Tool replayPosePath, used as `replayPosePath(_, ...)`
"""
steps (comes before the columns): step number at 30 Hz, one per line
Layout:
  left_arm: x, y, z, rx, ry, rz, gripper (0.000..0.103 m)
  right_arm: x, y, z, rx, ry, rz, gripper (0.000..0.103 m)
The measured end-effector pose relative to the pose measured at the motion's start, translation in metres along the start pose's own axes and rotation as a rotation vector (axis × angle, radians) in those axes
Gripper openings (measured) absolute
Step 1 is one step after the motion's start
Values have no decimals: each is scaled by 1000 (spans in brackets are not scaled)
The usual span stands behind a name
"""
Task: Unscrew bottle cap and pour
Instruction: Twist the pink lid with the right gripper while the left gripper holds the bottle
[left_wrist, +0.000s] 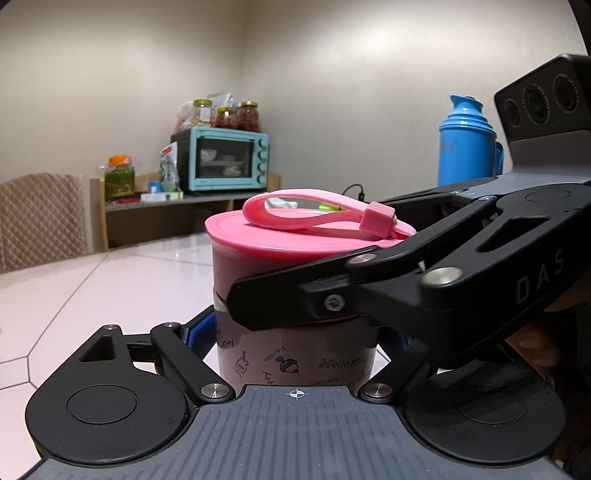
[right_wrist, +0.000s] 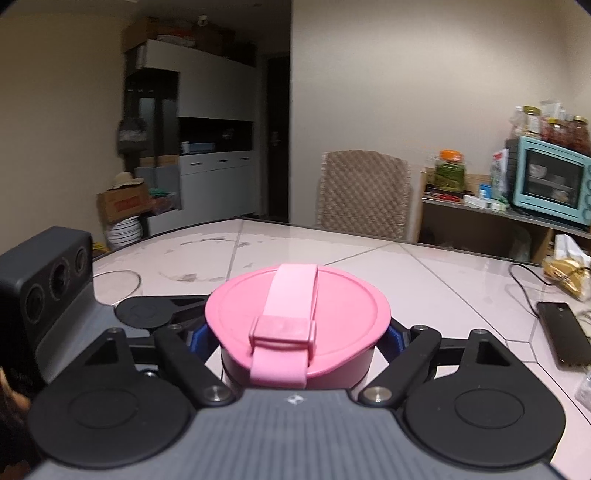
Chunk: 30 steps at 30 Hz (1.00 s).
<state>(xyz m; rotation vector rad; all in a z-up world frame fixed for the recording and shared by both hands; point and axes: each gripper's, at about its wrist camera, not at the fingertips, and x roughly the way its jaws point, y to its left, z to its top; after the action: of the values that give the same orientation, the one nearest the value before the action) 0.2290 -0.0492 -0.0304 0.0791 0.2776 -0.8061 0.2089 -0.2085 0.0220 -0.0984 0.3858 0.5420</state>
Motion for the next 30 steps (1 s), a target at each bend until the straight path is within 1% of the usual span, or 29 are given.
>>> replayPosePath(3, -1, -3, -1, 1, 0, 0, 90, -1, -9, 0, -35, 3, 81, 85)
replayPosePath(9, -1, 0, -2, 1, -2, -1, 90, 2, -27, 3, -90, 6, 211, 85)
replayPosePath(13, 0, -1, -2, 0, -2, 0, 90, -2, -33, 5, -114, 11, 279, 85)
replayPosePath(30, 0, -1, -2, -2, -2, -2, 90, -13, -34, 6, -79, 7, 293, 86)
